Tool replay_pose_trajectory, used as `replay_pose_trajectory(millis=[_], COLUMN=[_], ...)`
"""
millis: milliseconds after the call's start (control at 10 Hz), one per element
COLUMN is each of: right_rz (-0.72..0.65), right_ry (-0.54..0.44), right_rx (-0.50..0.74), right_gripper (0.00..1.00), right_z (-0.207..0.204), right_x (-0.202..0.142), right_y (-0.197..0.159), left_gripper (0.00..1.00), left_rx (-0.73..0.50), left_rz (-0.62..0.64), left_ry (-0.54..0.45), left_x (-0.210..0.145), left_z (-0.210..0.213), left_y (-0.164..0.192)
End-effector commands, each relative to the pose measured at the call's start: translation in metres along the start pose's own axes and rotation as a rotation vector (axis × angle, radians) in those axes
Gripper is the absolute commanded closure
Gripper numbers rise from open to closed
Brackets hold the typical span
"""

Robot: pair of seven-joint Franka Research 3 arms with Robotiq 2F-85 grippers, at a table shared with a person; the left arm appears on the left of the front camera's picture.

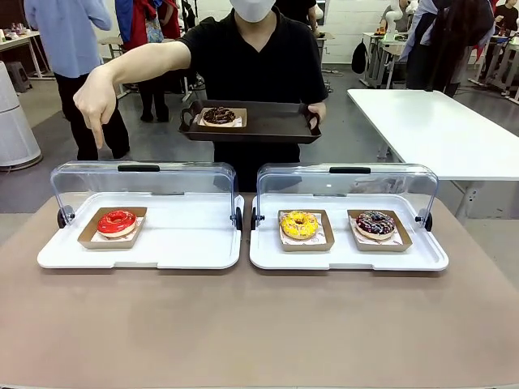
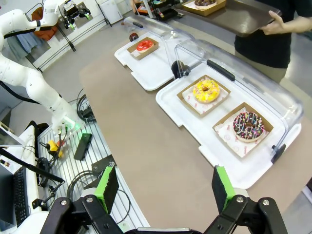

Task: Provide the desired donut to the person.
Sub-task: Pick up and lift the Paper togo box containing the Donut pointed at by the person.

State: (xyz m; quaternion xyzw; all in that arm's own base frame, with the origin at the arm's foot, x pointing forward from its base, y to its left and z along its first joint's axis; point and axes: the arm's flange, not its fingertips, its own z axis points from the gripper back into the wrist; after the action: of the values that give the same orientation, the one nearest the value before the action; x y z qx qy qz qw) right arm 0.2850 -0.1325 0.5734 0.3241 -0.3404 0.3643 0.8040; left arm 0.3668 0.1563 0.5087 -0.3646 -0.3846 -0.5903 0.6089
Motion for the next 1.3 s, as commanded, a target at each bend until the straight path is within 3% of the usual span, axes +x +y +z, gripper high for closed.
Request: replay_pose_trajectory(millis=[0, 800, 900, 1100, 1200], right_rz=[0.016, 0.016, 0.016, 0.016, 0.016], right_ry=[-0.025, -0.025, -0.025, -0.025, -0.025], right_rx=[0.017, 0.017, 0.017, 0.017, 0.017], right_gripper=[0.0, 0.0, 0.0, 0.0, 0.0], right_z=[0.0, 0.0, 0.0, 0.0, 0.0], right_x=[0.001, 0.001, 0.001, 0.001, 0.001], right_y=[-0.001, -0.001, -0.001, -0.001, -0.001], left_gripper=[0.05, 0.05, 0.05, 0.05, 0.05], left_rx=[0.003, 0.0, -0.03, -0.091, -0.147], left_rz=[-0.011, 0.0, -0.043, -0.158, -0.148], left_ry=[-0.005, 0.0, 0.058, 0.377, 0.489], left_x=[-0.002, 0.0, 0.007, 0.041, 0.057], left_z=[0.0, 0.0, -0.004, -0.023, -0.034], left_y=[-0.001, 0.0, -0.004, -0.011, -0.008])
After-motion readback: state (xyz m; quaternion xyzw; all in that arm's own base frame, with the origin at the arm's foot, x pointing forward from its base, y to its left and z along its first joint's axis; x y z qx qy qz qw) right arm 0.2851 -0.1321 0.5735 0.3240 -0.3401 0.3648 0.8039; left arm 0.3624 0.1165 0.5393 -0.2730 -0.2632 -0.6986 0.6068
